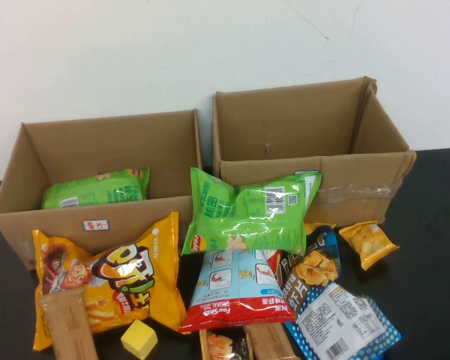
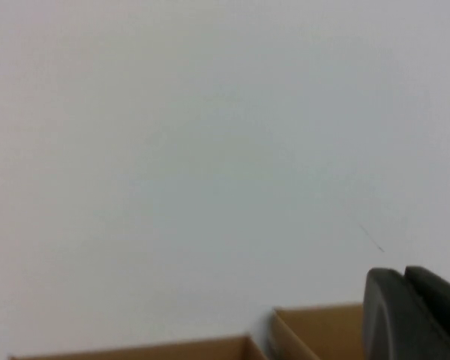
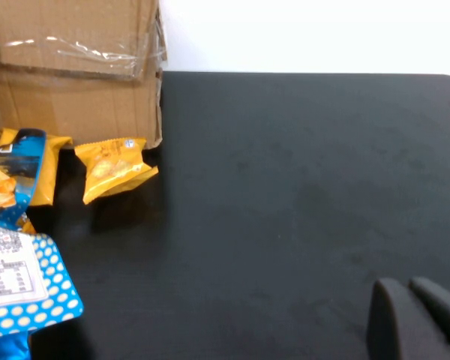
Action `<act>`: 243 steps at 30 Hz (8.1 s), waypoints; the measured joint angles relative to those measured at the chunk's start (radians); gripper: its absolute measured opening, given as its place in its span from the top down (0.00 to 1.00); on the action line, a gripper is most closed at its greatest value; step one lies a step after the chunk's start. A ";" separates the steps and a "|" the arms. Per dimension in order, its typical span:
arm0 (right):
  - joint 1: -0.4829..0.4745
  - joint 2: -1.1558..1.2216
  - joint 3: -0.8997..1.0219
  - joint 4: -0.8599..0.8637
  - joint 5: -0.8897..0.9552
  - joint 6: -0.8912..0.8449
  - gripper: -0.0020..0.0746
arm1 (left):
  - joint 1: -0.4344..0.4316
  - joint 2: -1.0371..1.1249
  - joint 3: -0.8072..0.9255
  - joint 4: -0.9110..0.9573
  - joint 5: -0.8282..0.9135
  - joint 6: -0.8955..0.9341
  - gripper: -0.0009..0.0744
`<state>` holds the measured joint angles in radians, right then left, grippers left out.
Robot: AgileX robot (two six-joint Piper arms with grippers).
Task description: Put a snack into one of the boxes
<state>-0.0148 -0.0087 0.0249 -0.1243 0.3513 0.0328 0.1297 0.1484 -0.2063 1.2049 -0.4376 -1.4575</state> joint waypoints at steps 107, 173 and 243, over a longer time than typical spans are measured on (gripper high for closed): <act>0.133 1.442 -1.148 0.355 0.452 -0.659 0.36 | -0.017 -0.158 0.227 -1.308 0.772 1.532 0.99; 0.272 1.452 -1.101 0.574 0.028 -0.595 0.58 | -0.017 -0.158 0.227 -1.310 0.774 1.532 0.99; 0.328 0.415 -0.317 0.941 -0.267 -1.072 0.97 | -0.017 -0.158 0.227 -1.310 0.774 1.558 0.99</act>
<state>0.3129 0.4066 -0.2923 0.8171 0.0844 -1.0393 0.1127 -0.0099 0.0208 -0.1046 0.3364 0.1000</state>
